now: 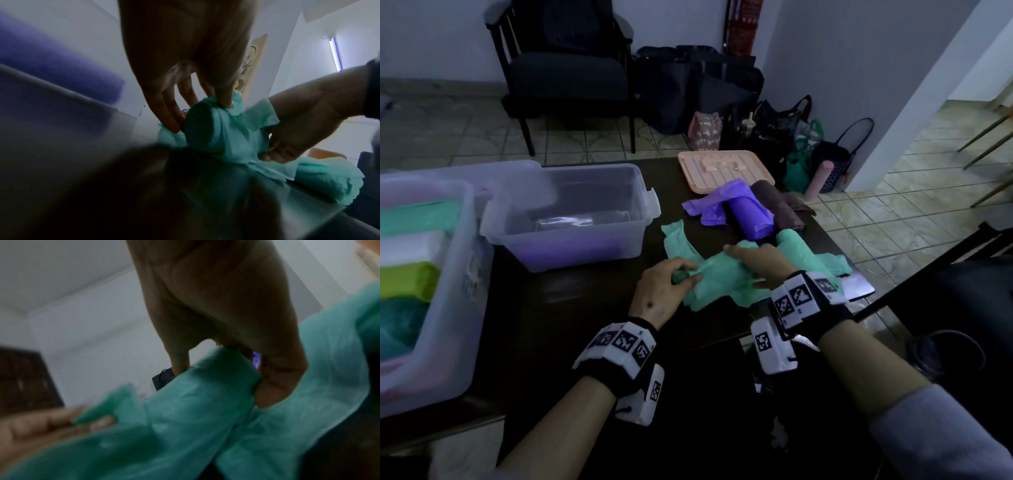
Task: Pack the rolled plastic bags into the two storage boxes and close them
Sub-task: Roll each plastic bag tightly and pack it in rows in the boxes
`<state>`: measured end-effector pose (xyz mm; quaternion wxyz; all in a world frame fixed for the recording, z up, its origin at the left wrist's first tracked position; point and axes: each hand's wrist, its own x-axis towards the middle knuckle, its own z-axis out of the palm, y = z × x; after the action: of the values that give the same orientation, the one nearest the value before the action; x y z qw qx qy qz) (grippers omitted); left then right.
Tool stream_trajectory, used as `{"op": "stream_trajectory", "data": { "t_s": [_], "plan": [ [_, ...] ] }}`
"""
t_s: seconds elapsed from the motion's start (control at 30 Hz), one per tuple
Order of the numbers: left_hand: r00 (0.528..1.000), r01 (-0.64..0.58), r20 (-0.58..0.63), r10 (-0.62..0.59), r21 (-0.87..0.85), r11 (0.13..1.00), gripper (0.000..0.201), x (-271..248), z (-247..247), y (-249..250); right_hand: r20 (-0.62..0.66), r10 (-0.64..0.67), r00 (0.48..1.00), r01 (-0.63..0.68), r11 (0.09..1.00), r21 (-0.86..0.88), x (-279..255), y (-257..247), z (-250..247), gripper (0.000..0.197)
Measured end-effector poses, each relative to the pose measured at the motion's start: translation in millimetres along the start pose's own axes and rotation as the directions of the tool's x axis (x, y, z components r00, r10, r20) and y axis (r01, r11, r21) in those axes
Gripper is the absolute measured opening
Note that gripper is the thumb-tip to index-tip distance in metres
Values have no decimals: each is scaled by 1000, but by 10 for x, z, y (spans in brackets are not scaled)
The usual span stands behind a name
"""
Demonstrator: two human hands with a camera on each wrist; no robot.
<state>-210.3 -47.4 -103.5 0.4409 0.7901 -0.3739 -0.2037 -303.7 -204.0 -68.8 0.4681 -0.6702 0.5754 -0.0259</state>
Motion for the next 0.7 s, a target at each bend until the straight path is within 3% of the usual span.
{"op": "stream_trajectory", "data": {
  "t_s": [0.07, 0.1, 0.13, 0.2, 0.3, 0.37, 0.43, 0.57, 0.7],
  "plan": [
    [998, 56, 18, -57, 86, 995, 25, 52, -34, 35, -131, -156, 979, 107, 942, -320, 23, 81, 13, 77],
    [996, 85, -3, -86, 125, 988, 29, 104, -41, 44, -175, -287, 942, 199, 895, -399, -7, 93, 17, 67],
    [993, 118, -41, -113, 143, 983, 32, 172, -54, 47, -169, -441, 881, 331, 832, -445, -24, 99, 16, 50],
    [972, 223, -104, -211, 115, 968, 36, 308, -77, 69, 32, -614, 789, 542, 670, -507, -116, 68, -18, 23],
    [909, 417, -55, -413, 160, 895, 40, 413, -63, 104, 356, -576, 736, 645, 436, -628, -289, 47, -68, 37],
    [871, 484, -37, -490, 233, 844, 44, 427, -24, 124, 415, -568, 710, 643, 285, -710, -336, 72, -74, 59],
    [860, 493, 1, -510, 259, 831, 49, 456, -2, 135, 447, -569, 690, 623, 152, -768, -362, 106, -49, 67],
    [863, 448, 96, -497, 313, 838, 56, 534, -5, 185, 506, -589, 630, 637, 19, -770, -386, 140, 36, 58],
    [867, 441, 93, -490, 317, 840, 58, 571, 50, 248, 545, -538, 643, 638, -16, -770, -384, 213, 86, 61]
  ]
}}
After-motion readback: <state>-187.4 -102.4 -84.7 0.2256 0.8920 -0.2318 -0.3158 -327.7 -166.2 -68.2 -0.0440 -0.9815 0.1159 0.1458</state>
